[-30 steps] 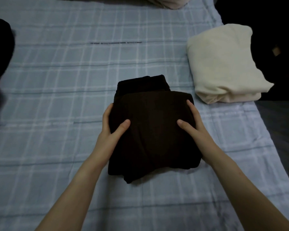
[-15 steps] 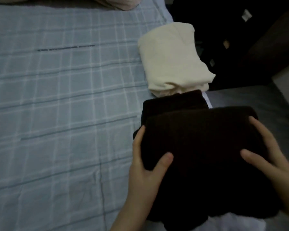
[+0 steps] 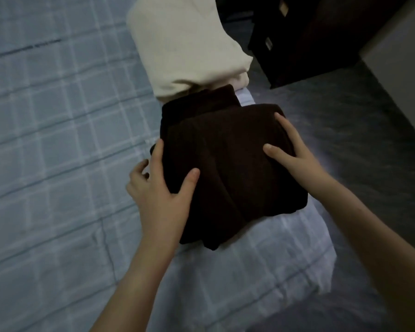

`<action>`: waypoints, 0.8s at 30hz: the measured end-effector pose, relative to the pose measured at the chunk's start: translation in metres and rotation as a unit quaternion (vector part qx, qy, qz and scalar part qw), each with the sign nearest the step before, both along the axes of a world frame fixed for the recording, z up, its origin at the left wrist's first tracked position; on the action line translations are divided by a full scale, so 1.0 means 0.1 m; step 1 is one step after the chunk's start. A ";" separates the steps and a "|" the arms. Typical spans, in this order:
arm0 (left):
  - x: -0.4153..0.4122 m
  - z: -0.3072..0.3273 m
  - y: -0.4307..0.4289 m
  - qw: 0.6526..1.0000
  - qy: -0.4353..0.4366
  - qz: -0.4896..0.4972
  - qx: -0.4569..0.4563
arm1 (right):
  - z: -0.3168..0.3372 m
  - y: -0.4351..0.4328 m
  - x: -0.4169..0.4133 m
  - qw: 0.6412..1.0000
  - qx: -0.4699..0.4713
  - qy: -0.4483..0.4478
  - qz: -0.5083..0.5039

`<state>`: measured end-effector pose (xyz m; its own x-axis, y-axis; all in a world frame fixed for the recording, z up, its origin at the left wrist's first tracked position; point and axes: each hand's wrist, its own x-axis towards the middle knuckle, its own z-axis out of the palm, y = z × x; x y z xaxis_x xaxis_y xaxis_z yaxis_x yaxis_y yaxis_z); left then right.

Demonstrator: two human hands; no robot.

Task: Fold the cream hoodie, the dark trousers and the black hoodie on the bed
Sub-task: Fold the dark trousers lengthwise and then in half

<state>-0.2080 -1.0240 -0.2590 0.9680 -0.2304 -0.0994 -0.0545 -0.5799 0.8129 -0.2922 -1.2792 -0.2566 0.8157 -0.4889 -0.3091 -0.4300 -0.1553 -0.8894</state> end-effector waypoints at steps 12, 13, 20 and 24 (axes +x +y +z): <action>-0.91 0.01 0.14 0.998 0.043 0.027 -0.041 | 0.23 0.36 -0.66 0.985 -0.125 0.000 -0.121; -0.93 0.00 0.14 0.998 0.044 0.023 -0.039 | 0.18 0.44 -0.77 0.985 -0.121 0.007 -0.122; -0.90 0.00 0.14 0.998 0.002 -0.039 -0.041 | -0.13 0.53 -0.89 0.989 -0.111 -0.021 -0.093; -0.62 0.06 0.39 0.994 -0.075 -0.072 0.022 | -0.03 0.20 -0.83 0.987 -0.108 -0.064 -0.097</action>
